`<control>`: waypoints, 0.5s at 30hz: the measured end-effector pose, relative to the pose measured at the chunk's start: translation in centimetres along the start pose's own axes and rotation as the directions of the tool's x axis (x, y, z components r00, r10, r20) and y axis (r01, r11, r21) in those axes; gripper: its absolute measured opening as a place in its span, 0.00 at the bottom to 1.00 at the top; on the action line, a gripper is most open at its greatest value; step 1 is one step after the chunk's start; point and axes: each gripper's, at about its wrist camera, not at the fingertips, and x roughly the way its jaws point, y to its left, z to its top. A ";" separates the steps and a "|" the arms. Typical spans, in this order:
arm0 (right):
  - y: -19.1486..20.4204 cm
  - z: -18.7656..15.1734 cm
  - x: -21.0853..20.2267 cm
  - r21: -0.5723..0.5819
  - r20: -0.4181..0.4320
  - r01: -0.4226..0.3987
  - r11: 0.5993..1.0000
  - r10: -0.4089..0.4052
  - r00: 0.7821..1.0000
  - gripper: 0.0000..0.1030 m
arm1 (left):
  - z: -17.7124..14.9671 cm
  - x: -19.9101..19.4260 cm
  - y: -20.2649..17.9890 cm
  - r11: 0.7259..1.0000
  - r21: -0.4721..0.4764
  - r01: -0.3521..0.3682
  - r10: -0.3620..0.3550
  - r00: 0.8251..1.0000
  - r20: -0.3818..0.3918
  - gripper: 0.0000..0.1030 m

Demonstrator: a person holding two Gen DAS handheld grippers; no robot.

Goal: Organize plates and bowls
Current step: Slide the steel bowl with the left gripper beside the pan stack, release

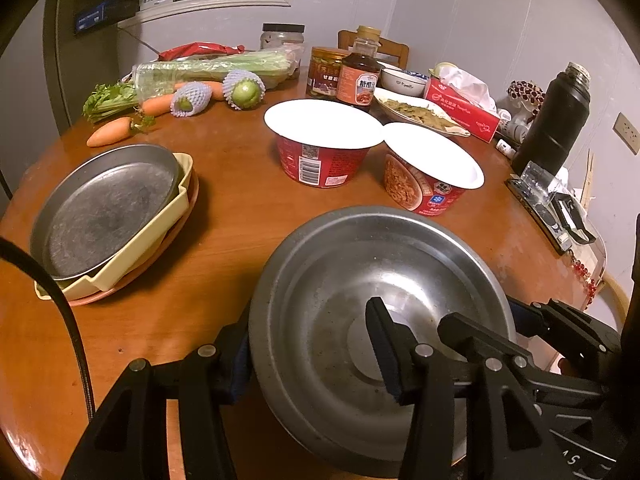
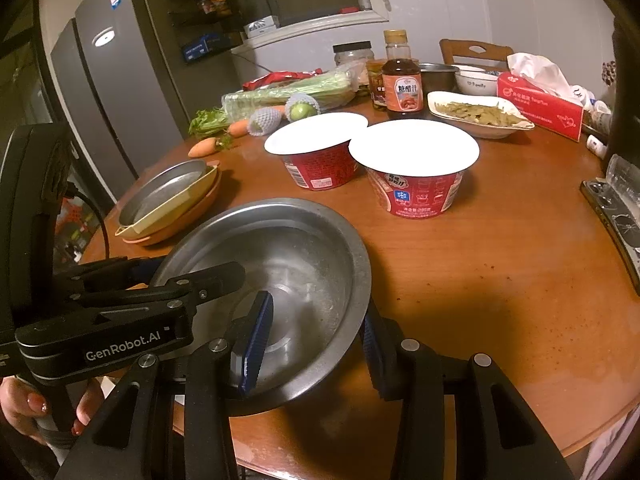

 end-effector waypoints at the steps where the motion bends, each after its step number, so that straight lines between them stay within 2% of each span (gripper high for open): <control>1: 0.0 0.0 0.0 0.000 0.000 0.001 1.000 -0.001 1.000 0.44 | 0.0 0.0 0.0 1.000 0.001 0.001 -0.001 1.000 0.000 0.51; 15: -0.9 0.2 -0.4 0.034 0.007 0.000 0.999 0.000 1.000 0.44 | 0.3 -0.9 0.1 1.000 -0.010 -0.012 0.012 1.000 0.014 0.53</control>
